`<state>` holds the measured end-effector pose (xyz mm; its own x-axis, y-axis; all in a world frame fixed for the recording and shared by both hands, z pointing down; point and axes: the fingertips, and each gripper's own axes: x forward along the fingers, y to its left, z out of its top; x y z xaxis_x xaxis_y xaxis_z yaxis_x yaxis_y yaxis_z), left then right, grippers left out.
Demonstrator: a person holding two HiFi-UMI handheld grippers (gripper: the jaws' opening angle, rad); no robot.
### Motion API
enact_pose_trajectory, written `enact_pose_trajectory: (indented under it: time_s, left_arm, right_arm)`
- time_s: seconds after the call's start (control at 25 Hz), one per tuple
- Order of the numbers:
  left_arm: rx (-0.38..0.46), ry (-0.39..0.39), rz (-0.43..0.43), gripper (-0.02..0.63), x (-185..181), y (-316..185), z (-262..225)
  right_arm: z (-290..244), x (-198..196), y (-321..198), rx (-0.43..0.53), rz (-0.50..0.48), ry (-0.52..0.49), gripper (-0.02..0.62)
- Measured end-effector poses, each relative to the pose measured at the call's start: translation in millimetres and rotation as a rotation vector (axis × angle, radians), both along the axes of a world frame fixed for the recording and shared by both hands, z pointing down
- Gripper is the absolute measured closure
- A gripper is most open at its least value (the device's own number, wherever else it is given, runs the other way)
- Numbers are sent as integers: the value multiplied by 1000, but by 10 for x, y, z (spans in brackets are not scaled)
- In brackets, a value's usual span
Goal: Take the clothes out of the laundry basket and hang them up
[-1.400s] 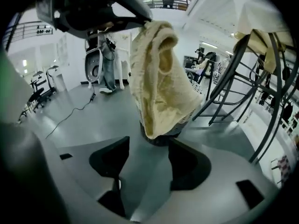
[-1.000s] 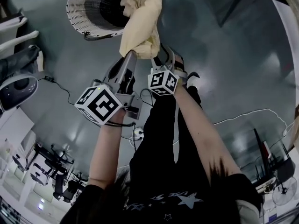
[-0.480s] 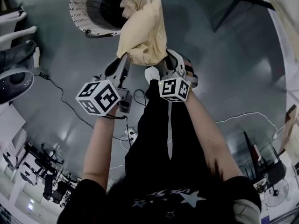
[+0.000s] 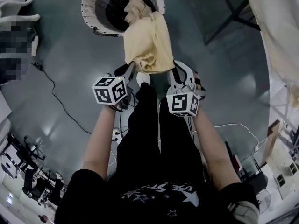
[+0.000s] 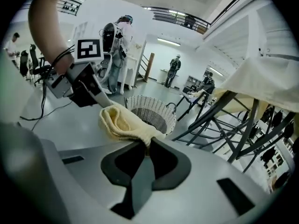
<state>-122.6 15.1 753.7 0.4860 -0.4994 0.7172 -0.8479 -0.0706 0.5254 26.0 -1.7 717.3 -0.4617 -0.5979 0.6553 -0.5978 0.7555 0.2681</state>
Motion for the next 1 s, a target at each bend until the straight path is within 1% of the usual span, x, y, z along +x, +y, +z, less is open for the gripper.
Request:
enact_pose_trajectory:
  time_s: [0.12,0.32,0.56,0.68,0.8,0.88,0.96,1.0]
  left_arm:
    - [-16,-7,17,582,63,49,36]
    - [-50,-60,103,581,201,144,117]
    - [-79,-98,143,580,169,188,118]
    - [-74,-136,153,580,111,179,13]
    - [-57,-177,181,572,95,162,-113]
    - [-71,-180,204,545,119,171,-145]
    - [-108,-158,221,453,167,208,-137]
    - [-126,-147,227,420,191,228,-123]
  right_arm:
    - [-132,-14,-45,4,9,-17,548]
    - [-199,0,-33,4,1,-31,548]
    - [-213,3,-27,-3,6,-52,548]
    - [-201,40,-28,-9,9,-51,548]
    - [-209,96,-26,-15,14,-53,548]
    - [-226,118,-35,-17,18,-59,548]
    - [-255,128,-45,-17,17,-63,548]
    - [-271,129,-51,-15,15,-63,548]
